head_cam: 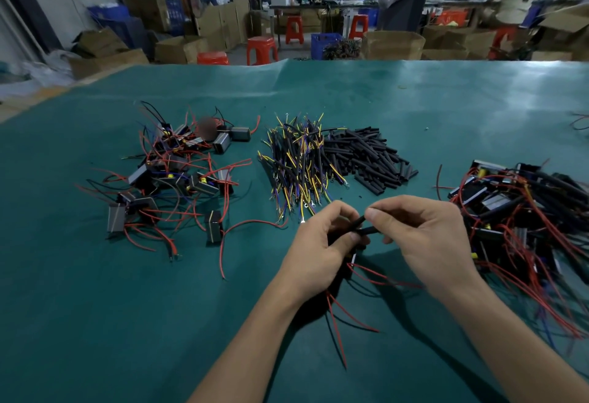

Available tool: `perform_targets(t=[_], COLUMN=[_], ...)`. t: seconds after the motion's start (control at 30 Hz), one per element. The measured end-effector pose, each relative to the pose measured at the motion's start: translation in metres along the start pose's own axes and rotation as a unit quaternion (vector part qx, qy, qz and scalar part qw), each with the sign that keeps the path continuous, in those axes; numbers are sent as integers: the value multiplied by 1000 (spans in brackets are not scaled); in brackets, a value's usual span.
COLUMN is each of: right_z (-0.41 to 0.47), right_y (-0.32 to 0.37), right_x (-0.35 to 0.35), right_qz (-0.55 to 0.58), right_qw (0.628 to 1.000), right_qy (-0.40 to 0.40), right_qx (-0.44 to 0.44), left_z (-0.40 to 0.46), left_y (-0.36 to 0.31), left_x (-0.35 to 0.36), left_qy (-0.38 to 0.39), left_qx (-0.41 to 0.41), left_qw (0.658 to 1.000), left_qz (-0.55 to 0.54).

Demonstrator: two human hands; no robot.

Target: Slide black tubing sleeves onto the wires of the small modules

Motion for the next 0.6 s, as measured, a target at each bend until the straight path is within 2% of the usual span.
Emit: perform_targets(t=[0.17,0.33,0.6], right_z=[6,20,25], right_y=[-2,-4,1], right_x=[4,3,-3], right_qz=[53,-26,-44], right_qw=[996,991,985], right_qy=[16,98,146], right_qx=[65,90,84], left_z=[-2,-2,-2], left_y=[-2,-4,-2], left_x=[0,-1,-2], left_qy=[-6,-13,-4], left_qx=[15,10,0], left_qw=[1000,1000,1000], left_qz=[21,26,18])
Point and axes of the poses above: each hand's wrist, its own z-axis towards the middle knuckle, its own x-axis out of the palm, y = z × x, the point moved 6 cm from there along z, towards the middle knuckle, and after that the axes turned 14 degrees about -x, right-handed, at the moved point
